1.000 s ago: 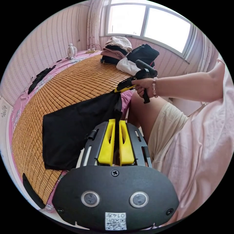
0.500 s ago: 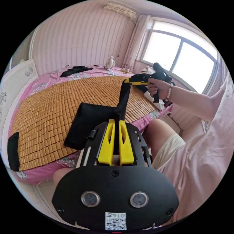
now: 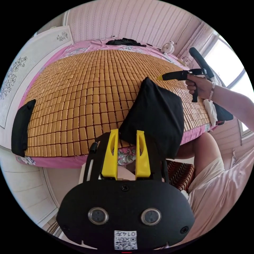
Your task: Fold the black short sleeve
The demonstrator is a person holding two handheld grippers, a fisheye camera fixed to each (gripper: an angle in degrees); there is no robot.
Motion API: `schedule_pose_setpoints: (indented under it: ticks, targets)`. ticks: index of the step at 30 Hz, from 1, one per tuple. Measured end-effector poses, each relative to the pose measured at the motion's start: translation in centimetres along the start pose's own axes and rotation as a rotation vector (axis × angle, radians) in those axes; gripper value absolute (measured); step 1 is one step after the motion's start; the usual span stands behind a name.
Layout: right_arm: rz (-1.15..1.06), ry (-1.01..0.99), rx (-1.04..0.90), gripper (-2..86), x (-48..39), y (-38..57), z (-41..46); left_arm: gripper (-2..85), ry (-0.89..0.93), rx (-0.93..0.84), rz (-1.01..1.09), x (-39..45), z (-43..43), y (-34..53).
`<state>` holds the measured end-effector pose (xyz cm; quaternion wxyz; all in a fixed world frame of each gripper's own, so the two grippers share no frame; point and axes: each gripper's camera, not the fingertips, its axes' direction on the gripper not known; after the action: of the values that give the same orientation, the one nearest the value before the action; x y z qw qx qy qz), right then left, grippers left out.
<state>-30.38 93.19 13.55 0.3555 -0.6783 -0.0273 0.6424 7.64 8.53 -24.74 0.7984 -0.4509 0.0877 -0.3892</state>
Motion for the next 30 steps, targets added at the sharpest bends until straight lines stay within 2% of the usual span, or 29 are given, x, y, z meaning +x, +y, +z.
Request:
schedule_pose_setpoints:
  ticks: [2, 4, 9, 12, 15, 19, 24, 30]
  targets:
    - [-0.026, 0.084, -0.031, 14.5, -1.1, -0.6, 2.8, 12.2, 0.023, -0.126, -0.013, -1.1, 1.9, -1.7]
    - [-0.057, 0.129, -0.106, 13.8, -2.3, -1.2, 6.4, 11.9, 0.07, -0.164, -0.012, -1.9, 2.7, -2.6]
    - [-0.124, -0.022, -0.165, 7.2, -3.8, -0.7, 9.1, 11.5, 0.074, -0.146, 0.03, -3.2, 2.1, -3.3]
    - [-0.057, -0.084, -0.165, 4.7, -3.8, 0.6, 9.5, 9.3, 0.083, -0.14, 0.022, -4.0, 1.4, -3.2]
    - [-0.045, -0.125, -0.073, 3.0, -4.4, 2.9, 7.7, 4.3, 0.117, -0.144, 0.047, -4.0, 0.7, -3.1]
    - [-0.135, -0.178, 0.101, 2.1, -6.5, 7.9, 2.5, 3.2, 0.055, -0.093, 0.067, -3.5, -2.4, -1.8]
    - [-0.182, -0.212, 0.274, 1.7, -9.4, 13.5, -3.2, 2.0, 0.066, 0.07, 0.107, -2.3, -9.8, 1.9]
    - [-0.301, -0.275, 0.414, 1.5, -15.7, 15.5, -6.7, 1.5, -0.028, 0.242, 0.083, -1.6, -19.1, 7.8]
